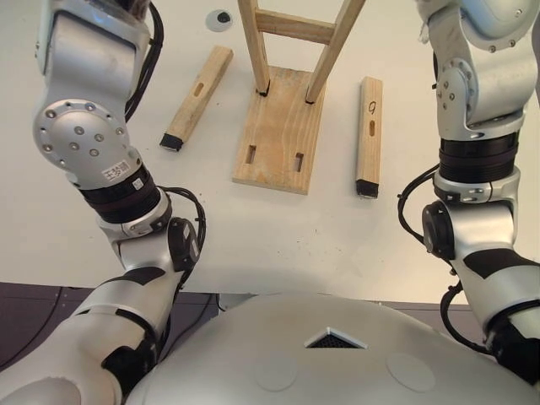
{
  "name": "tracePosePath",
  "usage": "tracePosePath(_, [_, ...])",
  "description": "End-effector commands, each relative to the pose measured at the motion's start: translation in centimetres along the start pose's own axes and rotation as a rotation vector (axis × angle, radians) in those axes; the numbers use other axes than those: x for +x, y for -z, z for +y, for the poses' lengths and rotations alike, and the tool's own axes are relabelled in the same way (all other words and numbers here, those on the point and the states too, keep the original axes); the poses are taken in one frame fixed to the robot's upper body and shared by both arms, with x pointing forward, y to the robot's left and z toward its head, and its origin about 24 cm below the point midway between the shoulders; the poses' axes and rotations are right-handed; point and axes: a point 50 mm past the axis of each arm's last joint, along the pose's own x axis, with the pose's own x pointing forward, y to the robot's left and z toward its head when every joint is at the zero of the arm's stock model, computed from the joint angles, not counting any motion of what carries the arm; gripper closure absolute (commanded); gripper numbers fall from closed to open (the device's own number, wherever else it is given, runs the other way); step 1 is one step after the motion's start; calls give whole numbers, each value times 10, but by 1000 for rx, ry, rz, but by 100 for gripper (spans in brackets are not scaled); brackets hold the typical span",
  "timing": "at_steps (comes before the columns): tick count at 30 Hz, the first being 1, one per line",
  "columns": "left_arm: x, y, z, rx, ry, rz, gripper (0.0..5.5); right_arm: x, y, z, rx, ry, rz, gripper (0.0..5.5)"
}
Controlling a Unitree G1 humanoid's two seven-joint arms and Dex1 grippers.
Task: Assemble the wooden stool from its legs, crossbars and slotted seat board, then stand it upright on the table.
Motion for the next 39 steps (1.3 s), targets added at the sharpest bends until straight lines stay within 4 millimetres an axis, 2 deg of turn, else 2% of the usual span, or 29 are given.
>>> tracePosePath(1, [4, -2, 0, 2, 4, 1, 223, -3, 1, 3, -14, -8, 13, 421])
tracePosePath(5, [5, -4, -2, -10, 30, 8, 223, -6, 3, 7, -5, -14, 16, 421])
tracePosePath(12, [4, -1, 8, -11, -9, 22, 223, -7, -2, 13, 0, -31, -14, 421])
tracePosePath(16, [6, 0, 8, -24, 5, 18, 223, -8, -3, 22, 4, -93, -26, 421])
tracePosePath(21, [7, 0, 6, -57, 42, 12, 299, -8, 0, 28, 5, -130, -15, 421])
tracePosePath(32, [4, 5, 10, -73, 29, 39, 460, -9, 0, 28, 8, -134, -14, 421])
tracePosePath(36, [2, 6, 11, -67, 21, 54, 509, -9, 0, 27, 15, -134, -6, 421])
tracePosePath(39, [1, 3, 14, -50, 10, 59, 512, -9, 1, 26, 46, -141, 8, 421])
